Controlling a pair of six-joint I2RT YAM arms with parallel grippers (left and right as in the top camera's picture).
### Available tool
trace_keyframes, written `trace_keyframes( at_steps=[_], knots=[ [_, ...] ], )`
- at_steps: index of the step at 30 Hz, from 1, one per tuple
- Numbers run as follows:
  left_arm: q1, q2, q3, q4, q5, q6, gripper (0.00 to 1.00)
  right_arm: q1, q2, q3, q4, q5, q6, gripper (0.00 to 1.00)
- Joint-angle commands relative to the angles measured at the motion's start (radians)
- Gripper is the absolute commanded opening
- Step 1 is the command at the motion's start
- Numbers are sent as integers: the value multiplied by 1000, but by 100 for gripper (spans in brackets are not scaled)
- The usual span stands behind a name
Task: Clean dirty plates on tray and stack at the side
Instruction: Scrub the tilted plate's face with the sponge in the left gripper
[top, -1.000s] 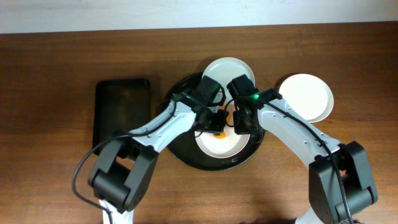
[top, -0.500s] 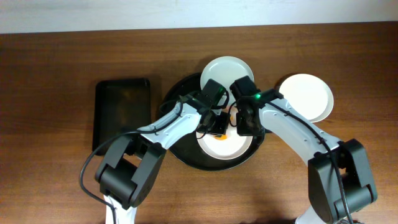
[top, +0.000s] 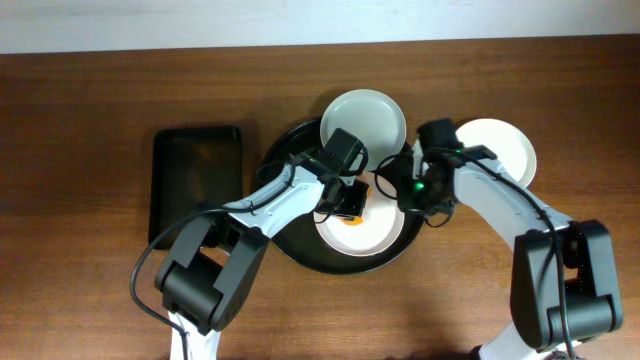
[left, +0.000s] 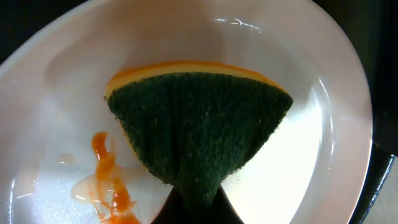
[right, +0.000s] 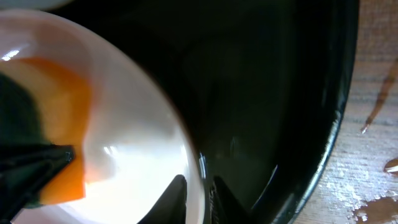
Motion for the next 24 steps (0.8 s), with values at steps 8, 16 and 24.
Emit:
trace_keyframes(
  at_steps=[8,16,24],
  knots=[
    [-2,35,-7,-2,-34,-2,1,-61,-9,-130,141,-163,-22,9],
    [-2,35,-7,1,-96,-2,1,-60,-9,-151,158,-30,26,4],
    [43,35,-7,31,-192,25,1,-60,-9,-151,156,-28,25,4]
  ],
)
